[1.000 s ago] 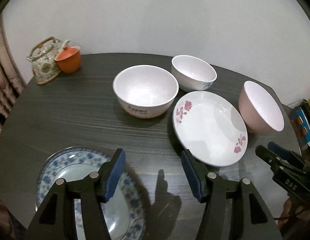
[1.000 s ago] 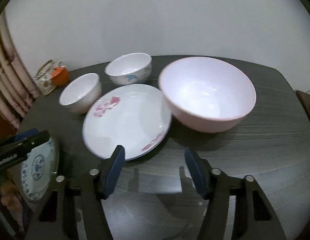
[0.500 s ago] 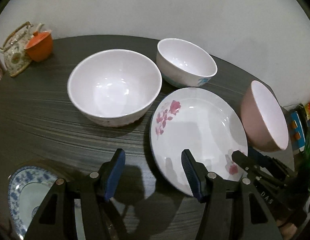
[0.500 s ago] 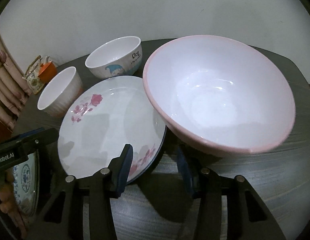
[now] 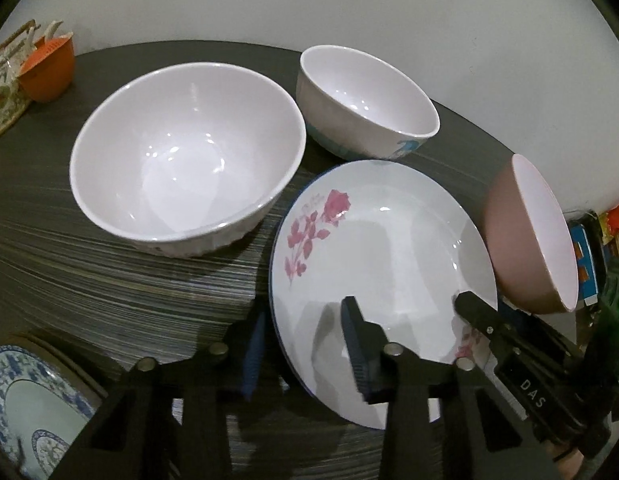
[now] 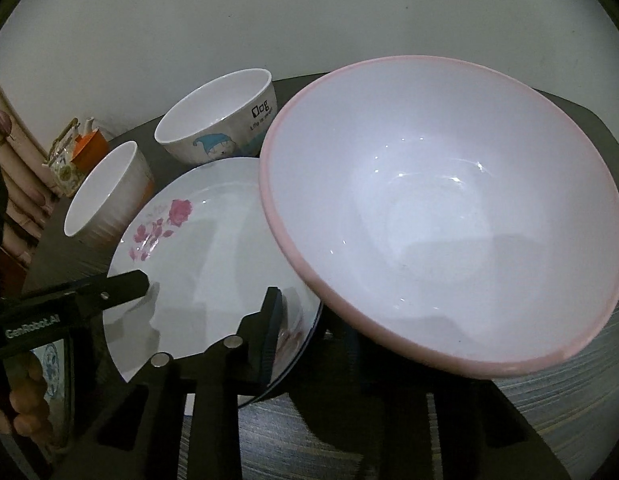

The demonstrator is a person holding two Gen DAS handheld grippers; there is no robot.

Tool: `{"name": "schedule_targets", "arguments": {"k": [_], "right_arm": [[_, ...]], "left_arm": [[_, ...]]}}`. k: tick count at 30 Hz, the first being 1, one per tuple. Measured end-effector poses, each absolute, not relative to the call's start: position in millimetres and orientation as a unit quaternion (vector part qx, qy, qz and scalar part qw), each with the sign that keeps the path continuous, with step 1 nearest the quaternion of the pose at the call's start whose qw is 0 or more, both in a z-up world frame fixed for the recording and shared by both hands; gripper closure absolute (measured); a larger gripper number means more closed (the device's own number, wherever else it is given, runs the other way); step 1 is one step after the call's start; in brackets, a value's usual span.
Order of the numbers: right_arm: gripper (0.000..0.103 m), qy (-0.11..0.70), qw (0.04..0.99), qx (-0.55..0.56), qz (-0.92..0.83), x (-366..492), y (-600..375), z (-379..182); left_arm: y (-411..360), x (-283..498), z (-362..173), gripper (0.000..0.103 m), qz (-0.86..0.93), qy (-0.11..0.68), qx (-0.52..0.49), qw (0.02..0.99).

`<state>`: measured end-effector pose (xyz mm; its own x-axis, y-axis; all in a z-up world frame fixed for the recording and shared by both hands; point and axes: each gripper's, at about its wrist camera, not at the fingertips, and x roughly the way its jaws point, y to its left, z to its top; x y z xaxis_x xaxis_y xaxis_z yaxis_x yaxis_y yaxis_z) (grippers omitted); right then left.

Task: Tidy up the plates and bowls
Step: 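Grasp the pink-flower plate rim with the left gripper while the right gripper grips it too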

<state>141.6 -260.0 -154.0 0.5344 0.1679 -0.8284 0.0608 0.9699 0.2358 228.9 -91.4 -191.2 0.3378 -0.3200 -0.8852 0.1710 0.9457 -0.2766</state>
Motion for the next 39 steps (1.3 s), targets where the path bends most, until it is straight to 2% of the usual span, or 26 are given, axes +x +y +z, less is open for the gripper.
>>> {"name": "schedule_targets", "arguments": {"k": [3, 8, 39], "right_arm": [[0.085, 0.482, 0.867, 0.123, 0.041, 142, -259, -154], [0.086, 0.483, 0.864, 0.132, 0.045, 143, -260, -154], [0.088, 0.569, 0.8, 0.181, 0.051, 80, -256, -153]], "left_arm": [[-91, 231, -195, 0.074, -0.151, 0.56, -0.069, 0.812], [-93, 233, -197, 0.08, -0.145, 0.561, -0.065, 0.812], [-91, 173, -203, 0.082, -0.173, 0.624, -0.042, 0.761]]}}
